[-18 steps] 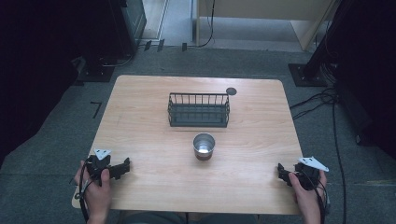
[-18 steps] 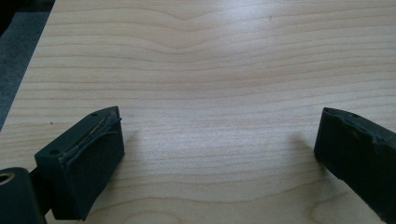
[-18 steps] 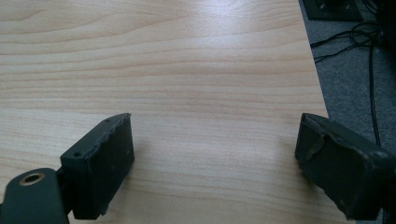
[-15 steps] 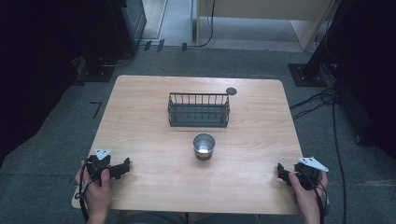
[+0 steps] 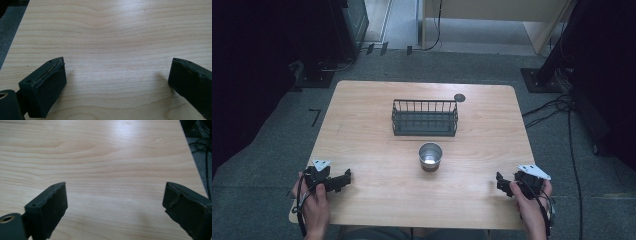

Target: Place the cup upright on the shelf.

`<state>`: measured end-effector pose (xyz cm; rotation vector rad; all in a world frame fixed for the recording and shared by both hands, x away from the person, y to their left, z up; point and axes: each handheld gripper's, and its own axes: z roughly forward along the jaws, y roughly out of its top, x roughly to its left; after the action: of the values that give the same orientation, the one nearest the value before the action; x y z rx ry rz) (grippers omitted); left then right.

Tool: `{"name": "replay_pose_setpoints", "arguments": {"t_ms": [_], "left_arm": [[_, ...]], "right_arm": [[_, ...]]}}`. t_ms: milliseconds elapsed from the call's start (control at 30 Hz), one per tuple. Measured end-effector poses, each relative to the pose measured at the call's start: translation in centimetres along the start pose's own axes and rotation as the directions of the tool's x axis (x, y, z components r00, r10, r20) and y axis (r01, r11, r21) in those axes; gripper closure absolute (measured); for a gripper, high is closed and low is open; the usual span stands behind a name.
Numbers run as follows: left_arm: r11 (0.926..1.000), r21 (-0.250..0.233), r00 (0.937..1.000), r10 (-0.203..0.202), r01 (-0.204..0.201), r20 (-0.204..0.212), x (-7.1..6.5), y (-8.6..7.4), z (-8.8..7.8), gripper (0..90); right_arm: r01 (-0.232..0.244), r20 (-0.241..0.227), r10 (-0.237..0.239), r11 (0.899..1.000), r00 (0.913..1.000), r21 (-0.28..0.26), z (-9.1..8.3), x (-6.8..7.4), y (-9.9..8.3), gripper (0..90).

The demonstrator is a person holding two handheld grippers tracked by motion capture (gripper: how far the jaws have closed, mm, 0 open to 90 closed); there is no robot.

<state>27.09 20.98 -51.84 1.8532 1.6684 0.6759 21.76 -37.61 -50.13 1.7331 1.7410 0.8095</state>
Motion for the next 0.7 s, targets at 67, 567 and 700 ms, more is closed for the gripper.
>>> {"name": "replay_pose_setpoints", "arguments": {"t_ms": [67,567,700], "left_arm": [[1.0,0.001,1.0,0.002,-0.002,-0.002,0.0,0.0,0.0,1.9],[1.0,0.001,1.0,0.002,-0.002,-0.002,0.0,0.0,0.0,1.9],[1.0,0.001,1.0,0.002,-0.002,-0.002,0.0,0.0,0.0,1.9]], "right_arm": [[0.0,-0.015,0.0,1.0,0.9999,-0.002,-0.1,0.4,0.2,3.1],[0.057,-0.156,-0.064,0.997,0.9857,-0.05,-0.5,5.8,3.1,3.3],[0.069,-0.167,-0.077,0.996,0.9829,-0.055,-0.4,6.6,3.5,3.3]]}}
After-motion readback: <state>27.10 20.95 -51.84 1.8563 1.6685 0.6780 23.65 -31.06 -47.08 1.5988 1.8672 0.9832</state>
